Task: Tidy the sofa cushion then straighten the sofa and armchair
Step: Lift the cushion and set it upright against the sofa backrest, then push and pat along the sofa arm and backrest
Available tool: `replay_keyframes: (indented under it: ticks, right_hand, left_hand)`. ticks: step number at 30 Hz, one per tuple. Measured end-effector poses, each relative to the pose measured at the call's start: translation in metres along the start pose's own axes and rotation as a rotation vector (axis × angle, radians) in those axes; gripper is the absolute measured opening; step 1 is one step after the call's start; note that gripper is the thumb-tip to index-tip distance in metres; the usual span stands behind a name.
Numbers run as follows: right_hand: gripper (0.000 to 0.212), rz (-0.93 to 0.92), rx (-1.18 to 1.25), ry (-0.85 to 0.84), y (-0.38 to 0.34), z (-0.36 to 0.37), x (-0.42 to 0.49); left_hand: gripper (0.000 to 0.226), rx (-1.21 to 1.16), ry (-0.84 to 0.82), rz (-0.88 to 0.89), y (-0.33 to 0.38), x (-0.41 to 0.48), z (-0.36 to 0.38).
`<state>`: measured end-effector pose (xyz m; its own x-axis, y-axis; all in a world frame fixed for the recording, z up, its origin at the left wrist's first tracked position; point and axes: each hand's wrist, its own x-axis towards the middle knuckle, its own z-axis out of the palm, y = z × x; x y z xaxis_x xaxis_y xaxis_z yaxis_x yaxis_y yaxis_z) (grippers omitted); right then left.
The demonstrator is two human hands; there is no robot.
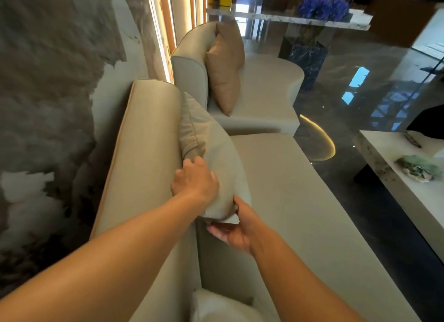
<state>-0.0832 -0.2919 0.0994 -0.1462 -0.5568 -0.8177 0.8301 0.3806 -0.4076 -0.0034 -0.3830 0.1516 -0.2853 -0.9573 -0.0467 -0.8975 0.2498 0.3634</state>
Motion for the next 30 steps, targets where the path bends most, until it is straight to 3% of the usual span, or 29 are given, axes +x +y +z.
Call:
replay_keyframes:
  ticks: [2, 5, 9, 11, 16, 20, 24, 28, 30]
  right_hand:
    - [0.037, -0.037, -0.198, -0.036, 0.008, -0.020, -0.025]
    - [0.032, -0.125, -0.686, 0.003, 0.022, -0.069, -0.073]
    - [0.015, -0.110, -1.288, 0.185, 0.072, -0.168, -0.145]
    - [0.016, -0.033, -1.394, 0.173, 0.116, -0.220, -0.180]
    - [0.036, -0.132, -1.757, 0.015, 0.213, -0.296, -0.275]
    - [0.032, -0.293, -1.870, -0.062, 0.274, -0.342, -0.350]
    - [0.046, -0.605, -1.962, 0.151, 0.321, -0.371, -0.397]
    - [0.075, -0.697, -1.984, 0.295, 0.369, -0.376, -0.416]
    - [0.078, -0.723, -1.967, 0.338, 0.384, -0.373, -0.419]
  left_hand:
    - [0.045, 0.019, -0.032, 0.018, -0.003, -0.022, 0.002]
    - [0.045, 0.038, -0.091, 0.036, -0.021, -0.069, -0.009]
    - [0.042, 0.394, -0.088, 0.259, -0.073, -0.173, -0.009]
    - [0.052, 0.400, -0.074, 0.181, -0.103, -0.235, 0.000]
    - [0.061, 0.317, 0.028, -0.095, -0.109, -0.391, 0.007]
    - [0.067, 0.321, 0.045, -0.232, -0.095, -0.521, 0.012]
    - [0.071, 0.242, -0.091, -0.476, -0.090, -0.601, 0.009]
    - [0.072, 0.087, -0.023, -0.557, -0.093, -0.634, 0.018]
    - [0.073, 0.044, -0.013, -0.581, -0.093, -0.643, 0.022]
